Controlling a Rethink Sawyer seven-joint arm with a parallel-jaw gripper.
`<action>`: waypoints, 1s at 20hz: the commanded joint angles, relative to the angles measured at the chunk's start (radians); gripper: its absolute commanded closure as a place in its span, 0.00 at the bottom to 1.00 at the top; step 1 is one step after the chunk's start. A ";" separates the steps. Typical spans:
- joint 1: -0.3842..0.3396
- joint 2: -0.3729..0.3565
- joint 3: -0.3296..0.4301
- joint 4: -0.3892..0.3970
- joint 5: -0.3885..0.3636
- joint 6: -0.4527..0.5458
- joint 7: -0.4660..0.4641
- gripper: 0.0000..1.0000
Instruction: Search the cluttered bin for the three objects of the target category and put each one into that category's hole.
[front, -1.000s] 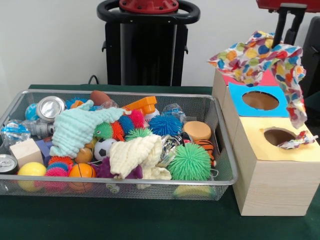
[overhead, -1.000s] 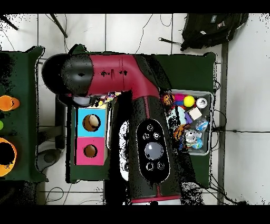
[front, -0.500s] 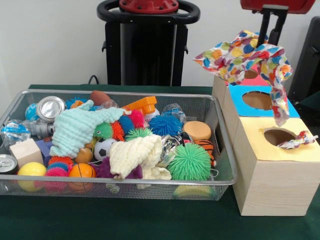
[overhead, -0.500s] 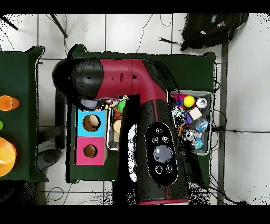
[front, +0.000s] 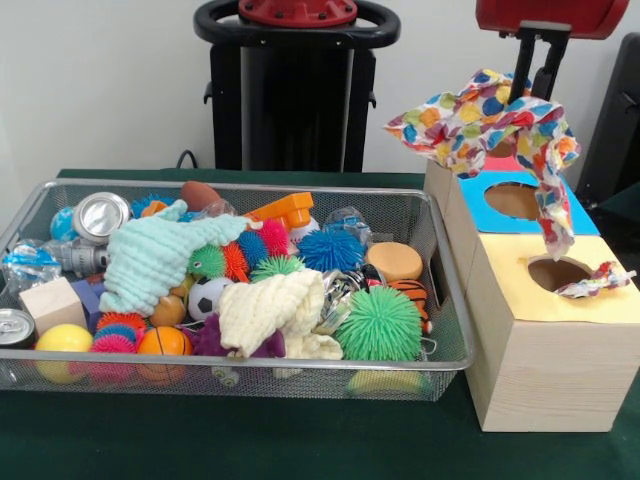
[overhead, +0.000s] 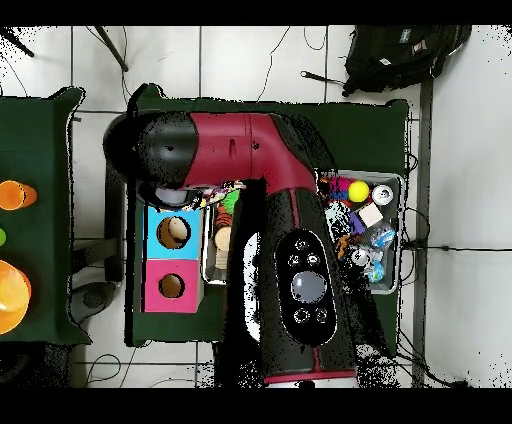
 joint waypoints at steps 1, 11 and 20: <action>-0.002 0.050 0.030 0.106 -0.025 -0.075 0.013 1.00; 0.013 0.077 0.023 0.081 -0.042 -0.090 0.028 1.00; 0.033 0.112 0.010 0.038 -0.062 -0.092 0.052 1.00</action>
